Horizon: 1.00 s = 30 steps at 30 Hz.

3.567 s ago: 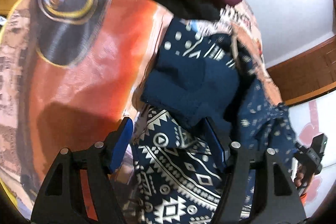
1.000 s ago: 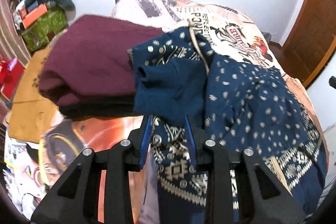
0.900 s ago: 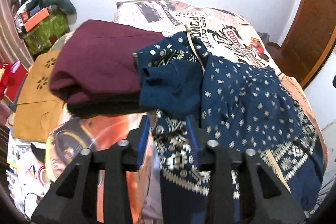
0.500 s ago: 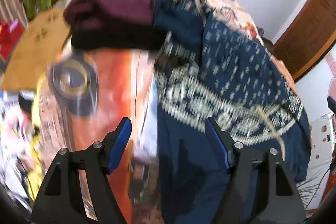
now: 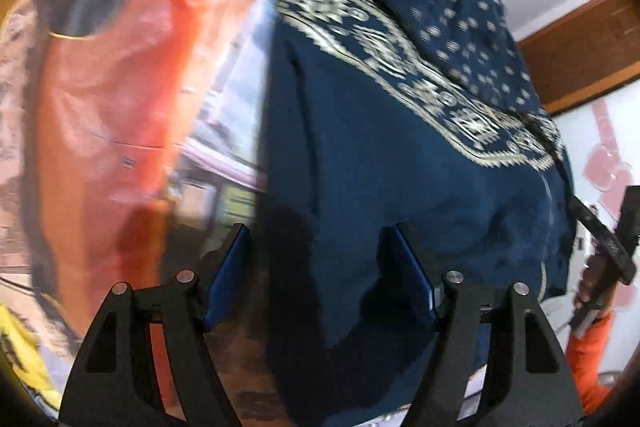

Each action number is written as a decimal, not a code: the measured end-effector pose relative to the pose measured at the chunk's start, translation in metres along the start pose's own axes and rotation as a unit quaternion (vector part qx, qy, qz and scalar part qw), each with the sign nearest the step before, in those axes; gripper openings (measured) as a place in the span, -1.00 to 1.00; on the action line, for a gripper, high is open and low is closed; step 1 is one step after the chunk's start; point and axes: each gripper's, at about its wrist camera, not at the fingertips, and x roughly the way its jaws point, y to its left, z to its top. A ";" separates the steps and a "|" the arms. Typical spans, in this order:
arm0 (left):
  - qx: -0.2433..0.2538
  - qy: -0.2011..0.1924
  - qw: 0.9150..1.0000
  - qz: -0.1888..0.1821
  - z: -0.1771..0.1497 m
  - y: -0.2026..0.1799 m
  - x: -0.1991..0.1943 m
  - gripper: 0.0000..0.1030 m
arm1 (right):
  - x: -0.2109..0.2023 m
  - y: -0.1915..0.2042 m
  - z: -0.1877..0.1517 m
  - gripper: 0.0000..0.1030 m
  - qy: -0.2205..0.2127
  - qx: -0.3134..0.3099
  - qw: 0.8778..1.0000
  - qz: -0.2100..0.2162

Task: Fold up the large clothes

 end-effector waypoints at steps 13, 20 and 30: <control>0.066 -0.053 0.995 -0.049 0.029 -0.049 -0.038 -0.81 | -0.008 0.015 0.024 -0.84 -0.027 -0.002 0.997 0.066; 0.083 -0.175 0.980 -0.042 0.077 -0.071 -0.102 -0.83 | -0.026 0.014 0.077 -0.84 -0.087 0.010 0.993 0.079; -0.003 -0.154 0.987 0.039 0.136 -0.026 -0.024 -0.78 | 0.047 -0.037 0.106 -0.84 -0.050 0.070 0.996 0.036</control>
